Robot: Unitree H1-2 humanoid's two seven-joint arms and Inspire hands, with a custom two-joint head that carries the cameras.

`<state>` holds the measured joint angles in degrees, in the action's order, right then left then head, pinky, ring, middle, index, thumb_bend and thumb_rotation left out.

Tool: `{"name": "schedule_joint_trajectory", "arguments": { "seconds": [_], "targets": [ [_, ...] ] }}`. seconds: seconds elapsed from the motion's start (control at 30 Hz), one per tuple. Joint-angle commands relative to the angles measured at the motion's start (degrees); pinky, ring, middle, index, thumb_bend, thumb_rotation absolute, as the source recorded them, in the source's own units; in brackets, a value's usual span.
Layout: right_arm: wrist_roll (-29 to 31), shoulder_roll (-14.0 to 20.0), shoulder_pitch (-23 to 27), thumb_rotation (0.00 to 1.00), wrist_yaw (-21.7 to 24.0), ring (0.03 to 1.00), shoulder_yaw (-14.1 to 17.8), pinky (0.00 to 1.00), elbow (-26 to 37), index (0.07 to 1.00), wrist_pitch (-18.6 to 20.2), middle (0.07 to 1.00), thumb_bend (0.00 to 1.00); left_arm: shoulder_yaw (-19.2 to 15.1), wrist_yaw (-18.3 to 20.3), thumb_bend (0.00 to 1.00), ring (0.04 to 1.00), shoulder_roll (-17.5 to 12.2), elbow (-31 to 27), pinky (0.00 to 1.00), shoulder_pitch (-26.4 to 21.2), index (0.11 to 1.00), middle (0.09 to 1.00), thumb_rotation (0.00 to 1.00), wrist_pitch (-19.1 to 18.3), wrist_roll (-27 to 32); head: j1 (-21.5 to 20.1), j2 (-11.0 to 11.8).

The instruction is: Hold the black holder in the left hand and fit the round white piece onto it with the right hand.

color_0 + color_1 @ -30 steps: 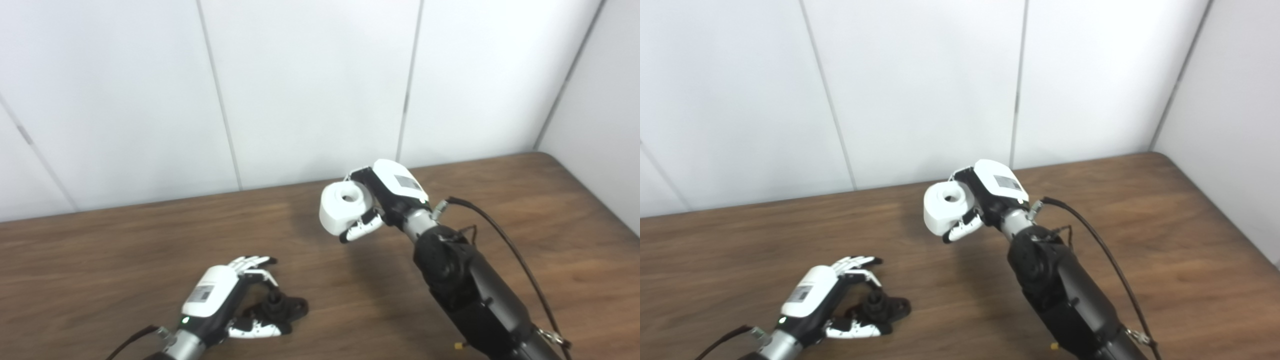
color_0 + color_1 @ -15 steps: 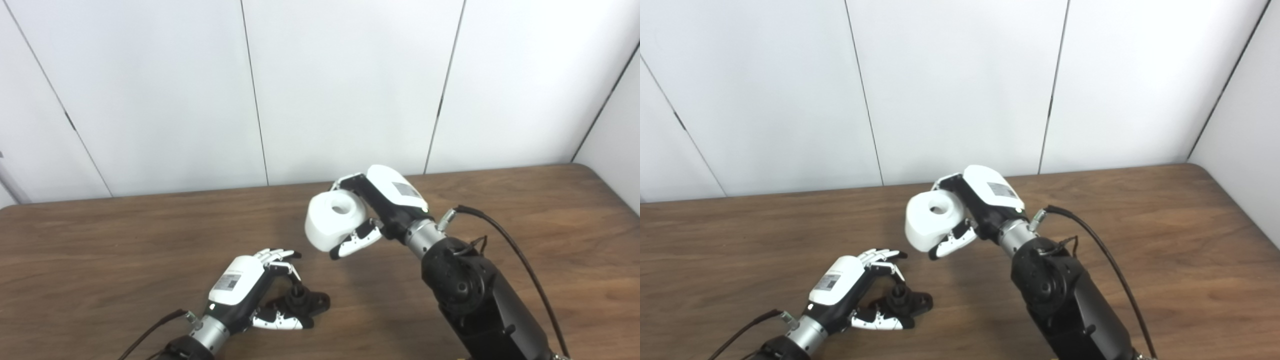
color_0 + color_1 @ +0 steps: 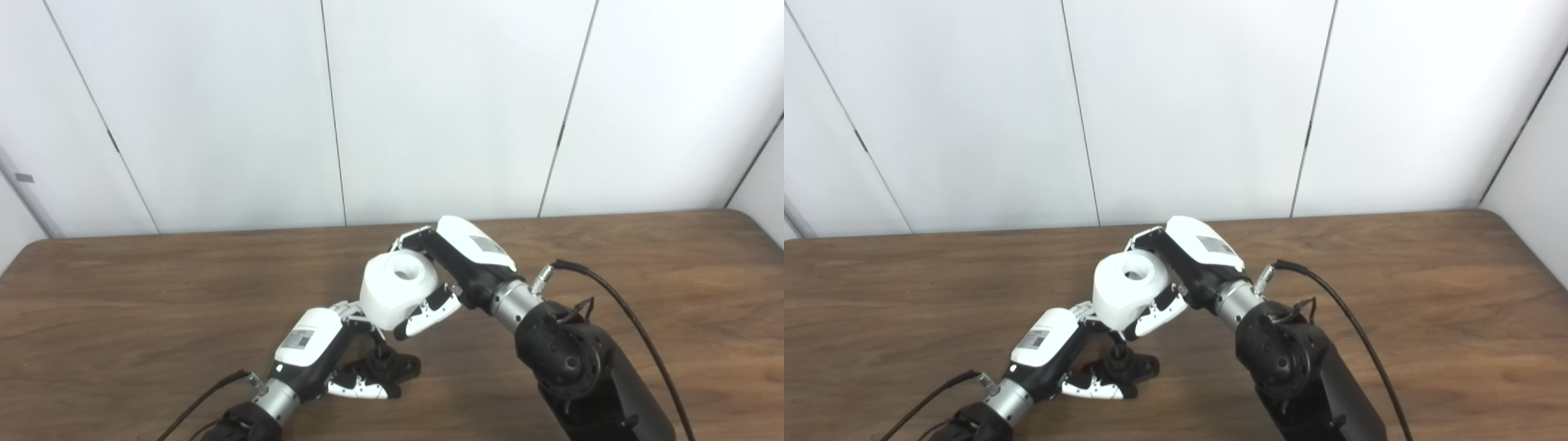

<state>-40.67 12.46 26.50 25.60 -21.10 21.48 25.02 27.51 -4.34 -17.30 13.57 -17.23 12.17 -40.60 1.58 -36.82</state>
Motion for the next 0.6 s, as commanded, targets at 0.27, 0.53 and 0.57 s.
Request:
{"name": "schedule_joint_trajectory", "arguments": {
  "seconds": [0.27, 0.53, 0.57],
  "targets": [
    [-0.29, 0.99, 1.57, 0.13, 2.66, 0.71, -1.3, 0.64, 1.57, 0.48, -1.57, 0.723, 0.52, 3.29, 5.2, 0.52, 0.883, 1.19, 3.98, 0.9, 4.08, 0.483, 0.867, 0.06, -5.79, -3.41, 0.6, -0.84],
    [-0.55, 1.62, 0.58, 0.13, 3.48, 0.713, -2.75, 0.64, 0.32, 0.48, -3.19, 0.731, 0.52, 3.33, 5.19, 0.52, 0.883, 1.37, 3.43, 0.91, 4.08, 0.483, 0.861, 0.06, -6.29, -3.02, 0.96, -1.4],
    [-0.61, 1.72, 0.5, 0.13, 3.4, 0.713, -2.94, 0.64, 0.05, 0.48, -3.53, 0.731, 0.52, 3.33, 5.07, 0.52, 0.881, 1.4, 3.45, 0.91, 4.07, 0.483, 0.86, 0.06, -6.3, -3.06, 0.96, -1.4]
  ]
}}
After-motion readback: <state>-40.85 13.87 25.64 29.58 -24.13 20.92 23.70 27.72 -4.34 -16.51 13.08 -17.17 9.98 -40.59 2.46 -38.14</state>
